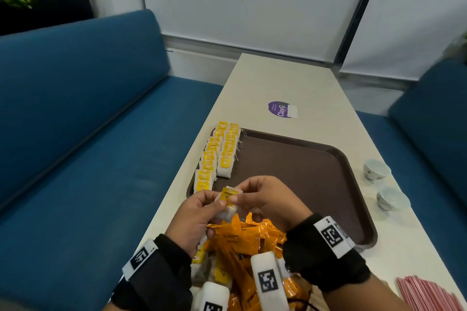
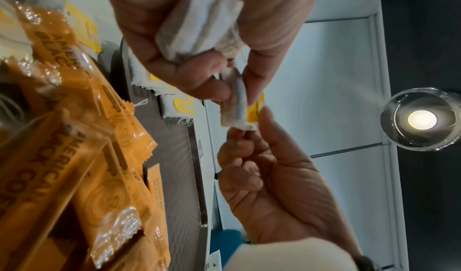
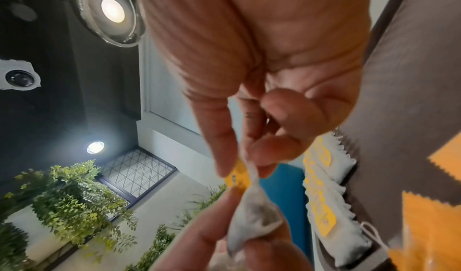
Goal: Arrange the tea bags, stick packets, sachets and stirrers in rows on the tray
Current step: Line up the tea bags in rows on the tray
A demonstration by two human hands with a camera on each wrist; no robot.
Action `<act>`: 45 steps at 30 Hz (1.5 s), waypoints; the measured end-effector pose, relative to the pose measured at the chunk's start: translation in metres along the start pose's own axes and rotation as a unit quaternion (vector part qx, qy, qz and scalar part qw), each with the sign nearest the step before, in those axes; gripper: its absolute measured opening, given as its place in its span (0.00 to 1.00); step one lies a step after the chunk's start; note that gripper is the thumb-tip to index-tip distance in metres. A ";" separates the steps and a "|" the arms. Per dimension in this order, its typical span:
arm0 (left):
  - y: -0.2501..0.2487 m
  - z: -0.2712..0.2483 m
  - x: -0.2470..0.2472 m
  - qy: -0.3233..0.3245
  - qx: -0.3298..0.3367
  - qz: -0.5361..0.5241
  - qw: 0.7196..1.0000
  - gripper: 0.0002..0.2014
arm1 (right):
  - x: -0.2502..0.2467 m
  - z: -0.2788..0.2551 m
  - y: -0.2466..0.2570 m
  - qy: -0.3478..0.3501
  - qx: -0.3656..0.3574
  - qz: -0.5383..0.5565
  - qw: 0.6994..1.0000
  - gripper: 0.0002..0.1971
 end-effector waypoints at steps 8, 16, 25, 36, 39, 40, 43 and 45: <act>0.013 0.005 -0.023 -0.046 -0.027 -0.118 0.992 0.06 | -0.038 0.051 0.025 -0.100 0.013 -0.077 0.992 0.07; 0.015 0.011 -0.036 -0.041 -0.010 -0.190 0.981 0.19 | -0.059 0.112 0.004 -0.139 0.174 -0.184 0.957 0.22; 0.014 0.010 -0.038 -0.006 0.001 -0.206 0.979 0.31 | -0.049 0.127 -0.015 -0.106 0.280 -0.260 0.918 0.26; 0.003 0.011 -0.028 0.010 0.011 -0.161 0.987 0.36 | -0.054 0.100 0.003 -0.101 0.117 -0.159 0.975 0.04; -0.003 0.012 -0.023 0.012 0.017 -0.132 0.991 0.37 | -0.032 0.064 0.016 -0.040 0.083 -0.157 0.983 0.09; -0.004 0.013 -0.020 0.015 0.019 -0.119 0.993 0.37 | -0.025 0.053 0.015 -0.017 0.080 -0.151 0.985 0.10; -0.008 0.015 -0.011 0.026 0.035 -0.074 0.996 0.40 | -0.005 0.024 0.013 0.016 0.053 -0.126 0.990 0.15; -0.010 0.015 -0.004 0.030 0.048 -0.016 0.998 0.40 | 0.006 0.012 0.010 0.023 0.047 -0.139 0.989 0.14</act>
Point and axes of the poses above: each hand's wrist, its own z-axis towards the middle knuckle, its own x-axis out of the palm, y = z × x, the point moved 9 cm from there along z, towards the middle knuckle, and after that the axes turned 13 degrees about y, right-handed, at the moved point
